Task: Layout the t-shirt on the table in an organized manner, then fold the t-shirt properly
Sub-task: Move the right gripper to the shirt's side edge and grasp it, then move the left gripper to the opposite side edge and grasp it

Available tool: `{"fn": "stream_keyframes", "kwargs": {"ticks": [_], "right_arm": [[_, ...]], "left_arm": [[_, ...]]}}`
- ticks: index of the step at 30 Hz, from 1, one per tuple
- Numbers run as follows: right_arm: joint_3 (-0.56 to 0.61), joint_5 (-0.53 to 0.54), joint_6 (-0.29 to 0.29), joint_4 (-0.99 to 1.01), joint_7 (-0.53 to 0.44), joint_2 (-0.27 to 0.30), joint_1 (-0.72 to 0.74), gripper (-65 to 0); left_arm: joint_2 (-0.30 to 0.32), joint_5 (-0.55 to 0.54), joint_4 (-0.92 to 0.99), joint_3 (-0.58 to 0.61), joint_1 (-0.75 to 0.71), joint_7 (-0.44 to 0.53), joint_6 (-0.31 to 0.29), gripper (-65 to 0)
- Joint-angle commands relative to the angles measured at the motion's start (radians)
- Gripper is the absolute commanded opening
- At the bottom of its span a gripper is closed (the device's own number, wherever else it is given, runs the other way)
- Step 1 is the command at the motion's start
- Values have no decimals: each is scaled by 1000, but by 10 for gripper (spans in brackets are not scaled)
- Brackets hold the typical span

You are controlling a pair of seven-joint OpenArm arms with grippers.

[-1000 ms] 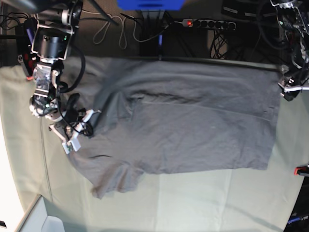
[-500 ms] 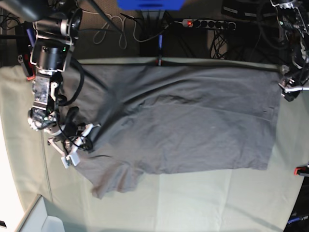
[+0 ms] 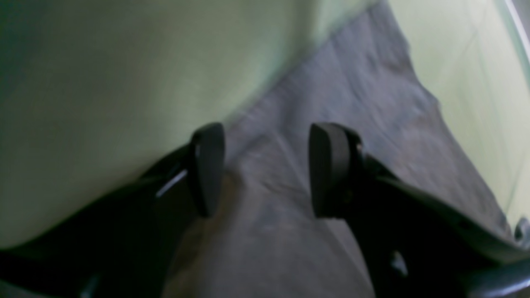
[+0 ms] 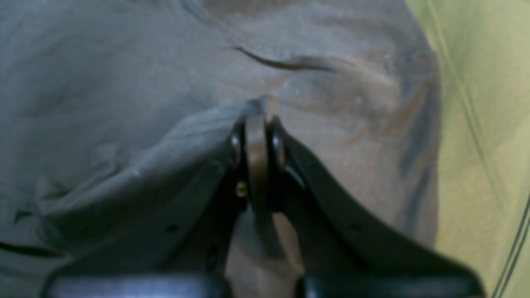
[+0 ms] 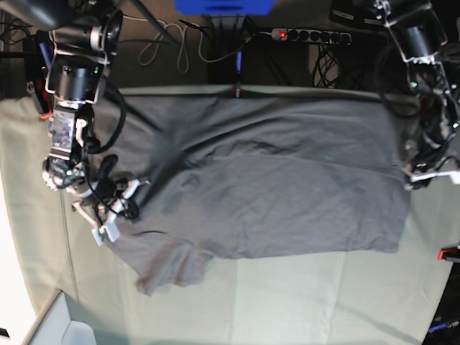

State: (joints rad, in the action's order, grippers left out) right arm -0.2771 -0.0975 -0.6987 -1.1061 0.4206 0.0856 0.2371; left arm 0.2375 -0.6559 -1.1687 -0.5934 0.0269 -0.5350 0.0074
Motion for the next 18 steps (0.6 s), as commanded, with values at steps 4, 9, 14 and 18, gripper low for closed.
{"fn": "stream_keyframes", "kwargs": {"ticks": [4,9,14,18], "right_arm": [[0,14,1,-16,-19,9,15,-650],[2,14,1,-16,-16,12,15,-650],[2,12,1,-16,-15,13,15,-650],[2,12,1,-16,-15,15,15,-650]], "left_arm": [[13,-2,60,54,63,17,-2,-329],[13,29,161,59,115,19,-1,-329],[10,147,178,56,129,19,-1,-330],[-2,181,172,54,124,19,-1,-334]]}}
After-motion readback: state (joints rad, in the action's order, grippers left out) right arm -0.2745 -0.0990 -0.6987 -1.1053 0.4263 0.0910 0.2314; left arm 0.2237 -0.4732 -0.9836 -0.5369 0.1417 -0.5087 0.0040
